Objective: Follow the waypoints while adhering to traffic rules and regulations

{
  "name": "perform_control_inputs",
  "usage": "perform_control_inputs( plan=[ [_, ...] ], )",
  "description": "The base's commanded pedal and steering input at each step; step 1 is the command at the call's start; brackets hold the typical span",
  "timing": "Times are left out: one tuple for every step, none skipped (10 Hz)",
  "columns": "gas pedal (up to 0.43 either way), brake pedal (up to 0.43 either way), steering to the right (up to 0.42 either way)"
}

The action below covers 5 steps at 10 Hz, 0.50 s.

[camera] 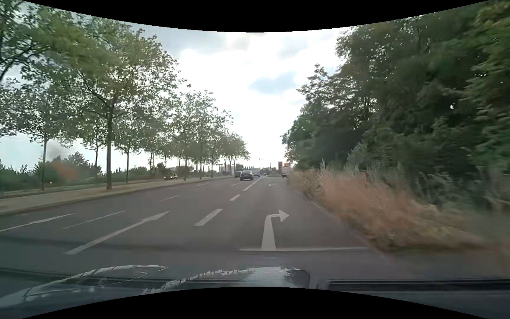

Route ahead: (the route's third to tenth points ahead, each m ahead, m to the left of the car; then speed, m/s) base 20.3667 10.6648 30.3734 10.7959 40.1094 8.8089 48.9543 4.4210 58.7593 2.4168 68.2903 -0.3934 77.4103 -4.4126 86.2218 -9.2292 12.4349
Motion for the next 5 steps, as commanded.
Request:
perform_control_inputs(
  plan=[
    [0.138,0.0,-0.002],
    [0.138,0.0,-0.002],
    [0.138,0.0,-0.002],
    [0.13,0.0,-0.002],
    [0.118,0.0,-0.002]
  ],
)
